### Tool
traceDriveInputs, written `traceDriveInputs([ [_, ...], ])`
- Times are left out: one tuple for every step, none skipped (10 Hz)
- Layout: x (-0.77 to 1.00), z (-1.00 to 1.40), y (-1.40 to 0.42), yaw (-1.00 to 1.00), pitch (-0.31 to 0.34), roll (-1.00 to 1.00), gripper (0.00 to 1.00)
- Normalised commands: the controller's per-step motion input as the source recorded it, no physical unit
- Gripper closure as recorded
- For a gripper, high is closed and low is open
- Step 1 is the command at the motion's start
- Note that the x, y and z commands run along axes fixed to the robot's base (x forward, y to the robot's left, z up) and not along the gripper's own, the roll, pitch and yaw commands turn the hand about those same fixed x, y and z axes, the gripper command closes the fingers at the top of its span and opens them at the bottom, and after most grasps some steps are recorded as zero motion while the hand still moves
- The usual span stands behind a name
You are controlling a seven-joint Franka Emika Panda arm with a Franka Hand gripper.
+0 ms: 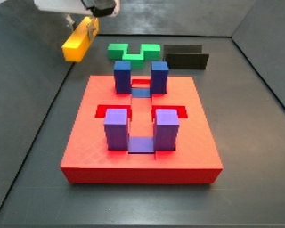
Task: Pick up the yellow object. Move up. Move to above the board. Insert the yellow object.
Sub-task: Move to above the board.
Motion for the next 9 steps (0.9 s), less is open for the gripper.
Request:
traceDriveInputs([
  [0.00, 1.40, 0.00, -0.01, 0.024, -0.01, 1.00],
  [-0.02, 1.40, -0.01, -0.01, 0.045, -0.02, 1.00],
  [-0.03, 1.40, -0.01, 0.00, 0.007, -0.05, 1.00],
  [0.01, 1.40, 0.00, -0.01, 0.022, -0.07, 1.00],
  [0.04, 1.40, 0.00, -0.01, 0.077, -0.09, 1.00],
  [0.03, 1.40, 0.00, -0.01, 0.085, -0.09, 1.00],
  [0.01, 0.75, 0.00, -0.01, 0.061, -0.07, 1.00],
  [0.03, 0.38, 0.00, -0.01, 0.040, -0.06, 1.00],
  [0.04, 0.19, 0.01, -0.01, 0.043, -0.05, 1.00],
])
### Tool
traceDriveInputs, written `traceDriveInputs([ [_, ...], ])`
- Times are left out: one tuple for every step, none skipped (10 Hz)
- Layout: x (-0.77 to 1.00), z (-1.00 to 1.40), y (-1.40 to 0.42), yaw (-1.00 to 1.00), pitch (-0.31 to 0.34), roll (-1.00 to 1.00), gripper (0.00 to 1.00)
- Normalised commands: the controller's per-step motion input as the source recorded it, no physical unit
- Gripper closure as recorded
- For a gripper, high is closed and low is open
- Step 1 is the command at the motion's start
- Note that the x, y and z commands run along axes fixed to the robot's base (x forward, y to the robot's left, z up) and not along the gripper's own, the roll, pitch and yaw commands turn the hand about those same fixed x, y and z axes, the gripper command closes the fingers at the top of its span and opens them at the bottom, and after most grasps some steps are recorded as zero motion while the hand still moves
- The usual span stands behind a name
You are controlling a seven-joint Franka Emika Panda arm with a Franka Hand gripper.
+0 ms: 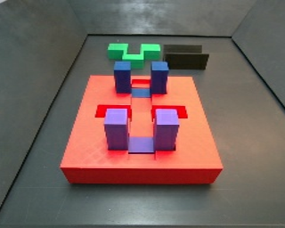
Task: Pick up the yellow object. Move up. Move to above the board. Insert the yellow object.
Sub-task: Move to above the board.
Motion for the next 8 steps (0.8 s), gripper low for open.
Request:
traceDriveInputs([
  [0.03, 0.17, 0.00, -0.01, 0.049, -0.05, 1.00],
  [0.88, 0.22, -1.40, 0.14, 0.074, -0.04, 1.00],
  [0.89, 0.20, -1.40, 0.13, 0.096, 0.03, 1.00],
  [0.93, 0.18, -1.40, 0.11, 0.159, 0.08, 1.00],
  [0.96, 0.18, -1.40, 0.08, 0.164, 0.01, 1.00],
  [0.96, 0.20, -1.40, 0.03, 0.139, -0.01, 1.00],
  [0.94, 0.21, -1.40, 0.03, 0.120, 0.01, 1.00],
  [0.98, 0.21, -1.40, 0.02, 0.129, 0.02, 1.00],
])
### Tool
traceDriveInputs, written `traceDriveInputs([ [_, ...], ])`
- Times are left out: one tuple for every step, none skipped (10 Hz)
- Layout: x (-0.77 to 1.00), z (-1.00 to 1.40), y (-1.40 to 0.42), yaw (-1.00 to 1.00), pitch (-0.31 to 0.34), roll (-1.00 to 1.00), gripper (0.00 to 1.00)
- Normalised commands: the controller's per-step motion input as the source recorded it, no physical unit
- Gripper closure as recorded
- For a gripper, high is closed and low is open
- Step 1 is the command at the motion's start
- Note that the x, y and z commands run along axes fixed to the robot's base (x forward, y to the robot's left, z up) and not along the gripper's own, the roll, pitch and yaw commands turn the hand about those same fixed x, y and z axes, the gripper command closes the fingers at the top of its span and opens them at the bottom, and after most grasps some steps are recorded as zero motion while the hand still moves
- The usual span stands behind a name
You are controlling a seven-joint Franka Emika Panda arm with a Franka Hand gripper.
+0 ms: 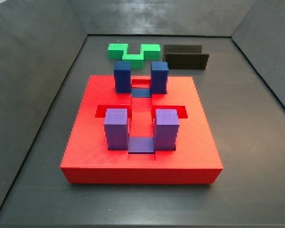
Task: Pick up the yellow object. Move up. Move to above the board. Insert the yellow object.
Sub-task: Move to above the board, then insert the yellow object.
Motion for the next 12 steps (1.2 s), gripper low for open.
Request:
traceDriveInputs([
  [1.04, 0.22, -1.40, 0.02, 0.140, 0.02, 1.00],
  [0.59, 0.12, -0.74, 0.01, 0.173, 0.07, 1.00],
  [0.43, 0.09, -0.50, 0.01, 0.175, 0.09, 1.00],
  [0.20, 0.06, -0.23, 0.01, 0.103, 0.04, 1.00],
  [0.09, -0.03, 0.00, -0.02, 0.000, 0.00, 1.00],
  [0.37, -0.41, -0.26, -0.07, 0.000, 0.00, 1.00],
  [0.25, -0.89, -0.33, -0.15, -0.154, 0.00, 1.00],
  [0.34, -0.98, -0.34, -0.11, -0.167, 0.00, 1.00],
  [0.41, -1.00, -0.29, -0.05, -0.147, -0.01, 1.00],
  [0.41, -1.00, -0.23, 0.00, -0.114, 0.00, 1.00],
  [0.28, -1.00, -0.23, 0.00, -0.037, 0.00, 1.00],
  [0.11, -1.00, -0.27, 0.04, 0.000, 0.00, 1.00],
])
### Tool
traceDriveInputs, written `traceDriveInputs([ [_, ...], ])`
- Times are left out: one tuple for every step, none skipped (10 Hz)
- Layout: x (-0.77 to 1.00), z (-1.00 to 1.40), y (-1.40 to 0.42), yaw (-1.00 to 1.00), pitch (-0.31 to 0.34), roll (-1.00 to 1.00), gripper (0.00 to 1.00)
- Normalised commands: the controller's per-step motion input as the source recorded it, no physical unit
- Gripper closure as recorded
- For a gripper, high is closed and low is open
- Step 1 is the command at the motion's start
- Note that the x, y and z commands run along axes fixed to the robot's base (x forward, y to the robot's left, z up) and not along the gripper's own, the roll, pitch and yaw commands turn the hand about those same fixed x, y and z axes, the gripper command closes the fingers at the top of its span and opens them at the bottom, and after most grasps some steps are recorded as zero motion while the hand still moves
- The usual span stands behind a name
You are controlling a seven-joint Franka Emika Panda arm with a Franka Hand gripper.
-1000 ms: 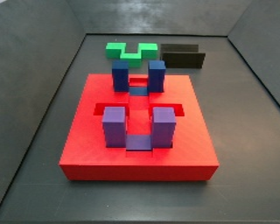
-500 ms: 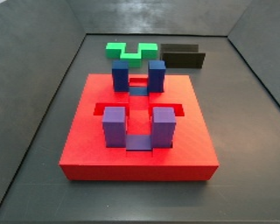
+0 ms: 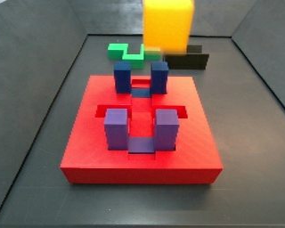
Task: Pick up the yellow object. Move up. Move to above the board. Insert the yellow object.
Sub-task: Insert the yellow object.
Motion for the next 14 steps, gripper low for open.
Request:
traceDriveInputs([
  [0.05, -1.00, -0.28, 0.10, 0.000, 0.01, 1.00],
  [0.00, -1.00, -0.21, 0.20, 0.000, 0.06, 1.00],
  [0.00, -1.00, -0.11, 0.27, -0.011, 0.13, 1.00],
  [0.13, -0.90, 0.00, 0.35, -0.006, 0.17, 1.00],
  [0.27, -0.74, 0.00, 0.37, 0.000, 0.25, 1.00],
  [0.13, -0.63, 0.00, 0.40, 0.000, 0.29, 1.00],
  [0.00, -0.58, 0.00, 0.35, 0.000, 0.18, 1.00],
  [-0.16, -0.39, -0.02, 0.00, 0.040, 0.13, 1.00],
  [-0.44, -0.23, 0.00, -0.19, 0.041, 0.10, 1.00],
  [-0.49, -0.11, 0.00, -0.28, 0.034, 0.05, 1.00],
  [-0.51, -0.01, 0.07, -0.33, 0.020, 0.00, 1.00],
  [-0.41, 0.00, 0.07, -0.27, 0.000, 0.00, 1.00],
  [-0.30, -0.03, 0.00, -0.15, -0.010, 0.00, 1.00],
  [-0.05, -0.03, 0.00, 0.00, -0.017, 0.00, 1.00],
])
